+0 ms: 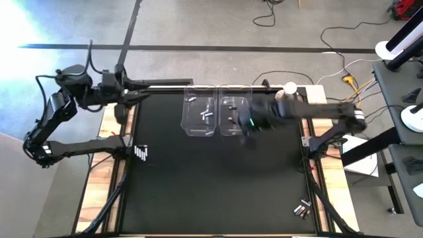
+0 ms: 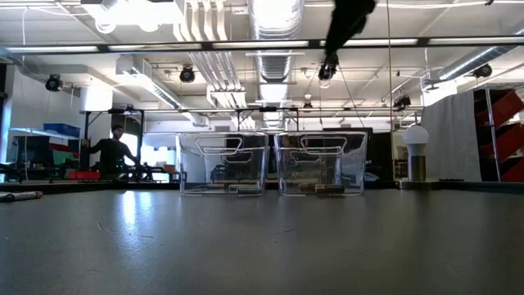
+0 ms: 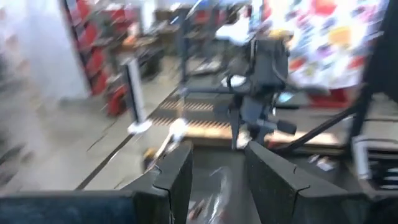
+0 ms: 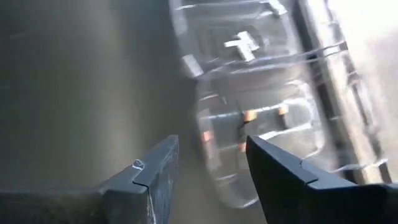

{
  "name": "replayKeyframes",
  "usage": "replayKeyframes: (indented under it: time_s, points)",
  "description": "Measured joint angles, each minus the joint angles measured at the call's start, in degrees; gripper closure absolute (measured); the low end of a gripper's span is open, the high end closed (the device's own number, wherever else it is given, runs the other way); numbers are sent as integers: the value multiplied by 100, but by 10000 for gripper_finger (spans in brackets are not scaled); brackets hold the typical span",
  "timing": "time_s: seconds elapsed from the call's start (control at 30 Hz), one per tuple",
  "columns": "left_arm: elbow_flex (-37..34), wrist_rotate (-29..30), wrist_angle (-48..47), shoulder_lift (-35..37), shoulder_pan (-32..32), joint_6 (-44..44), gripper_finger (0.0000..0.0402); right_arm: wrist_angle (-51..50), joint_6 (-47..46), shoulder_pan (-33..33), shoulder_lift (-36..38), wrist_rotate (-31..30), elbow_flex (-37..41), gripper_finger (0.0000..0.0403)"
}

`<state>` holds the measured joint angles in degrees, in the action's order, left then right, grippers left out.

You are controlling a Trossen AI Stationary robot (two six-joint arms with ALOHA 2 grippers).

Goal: Sort batteries
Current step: Put the black battery into the right transparent bin

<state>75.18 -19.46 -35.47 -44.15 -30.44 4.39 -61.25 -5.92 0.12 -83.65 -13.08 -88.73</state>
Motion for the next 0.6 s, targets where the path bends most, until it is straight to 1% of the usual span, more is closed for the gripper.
replayKeyframes:
  time_s: [0.1, 0.17, 0.27, 0.37, 0.43, 0.53, 0.6]
  points:
    - [-80, -418, 532, -40, 2, -195, 273, 9, -1088, 1056, 355, -287, 723, 233]
    - [-173, -661, 924, -87, 20, -435, 273, 34, -1984, 1818, 487, -308, 1264, 237]
    - [-398, -1021, 1531, -173, 138, -701, 273, 39, -3490, 3035, 497, -248, 1979, 240]
    - [-729, -1201, 2257, -253, 354, -957, 273, 221, -4857, 4147, 245, 93, 2413, 241]
    - [-986, -1201, 2788, -315, 550, -1206, 273, 519, -5435, 4749, -24, 476, 2555, 241]
    - [-1392, -1205, 3679, -402, 914, -1501, 273, 710, -5867, 5315, -504, 1264, 2583, 241]
    - [-1637, -1208, 4231, -459, 1153, -1657, 273, 672, -5883, 5540, -846, 1599, 2453, 240]
